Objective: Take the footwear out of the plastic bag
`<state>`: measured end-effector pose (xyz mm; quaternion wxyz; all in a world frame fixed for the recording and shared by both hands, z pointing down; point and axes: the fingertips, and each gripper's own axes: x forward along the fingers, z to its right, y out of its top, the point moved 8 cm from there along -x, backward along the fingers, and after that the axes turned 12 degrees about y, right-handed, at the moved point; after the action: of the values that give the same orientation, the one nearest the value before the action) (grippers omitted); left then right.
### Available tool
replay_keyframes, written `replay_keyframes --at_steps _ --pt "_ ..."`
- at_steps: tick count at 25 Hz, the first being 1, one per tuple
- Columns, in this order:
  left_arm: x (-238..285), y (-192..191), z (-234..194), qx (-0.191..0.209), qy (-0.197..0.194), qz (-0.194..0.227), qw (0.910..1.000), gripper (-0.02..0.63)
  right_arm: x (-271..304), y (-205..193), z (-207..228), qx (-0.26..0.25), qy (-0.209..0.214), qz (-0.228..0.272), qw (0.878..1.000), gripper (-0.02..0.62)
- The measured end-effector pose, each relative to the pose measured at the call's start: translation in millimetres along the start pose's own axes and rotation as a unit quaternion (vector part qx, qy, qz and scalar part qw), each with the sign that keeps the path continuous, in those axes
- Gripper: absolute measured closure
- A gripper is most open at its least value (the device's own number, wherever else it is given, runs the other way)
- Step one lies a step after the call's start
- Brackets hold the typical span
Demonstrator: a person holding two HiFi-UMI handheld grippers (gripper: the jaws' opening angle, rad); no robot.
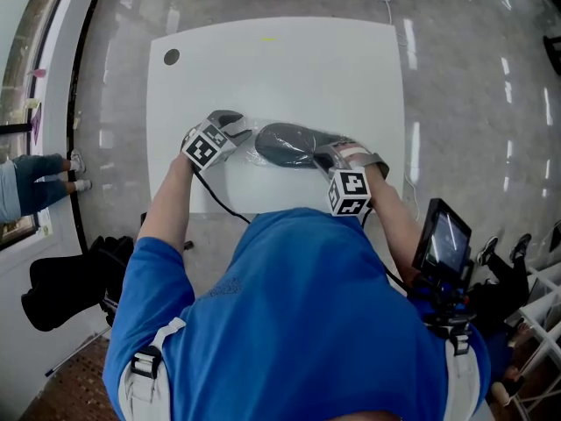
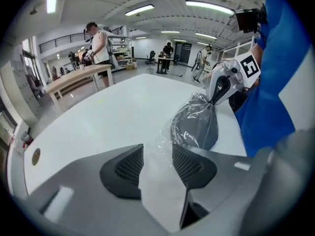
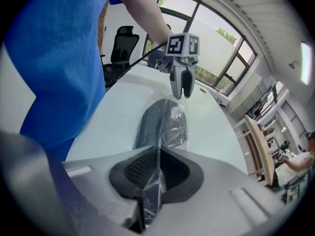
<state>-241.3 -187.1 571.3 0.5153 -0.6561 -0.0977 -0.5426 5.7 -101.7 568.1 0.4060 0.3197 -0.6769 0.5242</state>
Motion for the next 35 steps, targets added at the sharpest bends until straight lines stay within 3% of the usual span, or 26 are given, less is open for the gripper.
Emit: replay_keyframes --at_steps 8,11,12,16,20,23,25,30,32,35 --pt "9 -4 -5 -0.073 -0.1 -0.025 0.9919 0.404 0 -1 -10 -0.057 -0.018 -0.004 0.998 0.58" --pt "8 -1 -2 -0.068 -0.101 -0.024 0.9923 0.532 0 -1 -11 -0.05 -0.021 0.002 0.999 0.58" --pt "7 0 -1 -0.063 -0.096 -0.02 0.9931 0.575 0 -1 -11 -0.043 -0.022 0.006 0.999 0.58" --pt "6 1 4 -0.038 -0.073 -0.013 0.9965 0.588 -4 -2 -7 0.007 -0.025 0.031 0.999 0.564" --pt "10 9 3 -0.026 -0.058 -0.006 0.9979 0.592 -28 -24 8 0.111 -0.032 0.087 0.99 0.502" --pt "20 16 2 -0.019 -0.049 -0.009 0.9986 0.592 -55 -58 20 0.217 -0.032 0.139 0.966 0.495" --pt "16 12 3 -0.012 -0.041 -0.011 0.999 0.592 -68 -75 14 0.288 -0.033 0.172 0.941 0.495" --pt "-3 0 12 0.009 -0.026 -0.01 0.9996 0.594 -85 -120 -8 0.468 -0.037 0.214 0.857 0.495" --pt "1 2 12 0.02 -0.018 -0.011 0.9996 0.594 -79 -135 -2 0.498 -0.014 0.205 0.843 0.495" --pt "13 9 10 0.04 0.001 -0.01 0.9992 0.594 -62 -148 18 0.504 0.035 0.197 0.84 0.495"
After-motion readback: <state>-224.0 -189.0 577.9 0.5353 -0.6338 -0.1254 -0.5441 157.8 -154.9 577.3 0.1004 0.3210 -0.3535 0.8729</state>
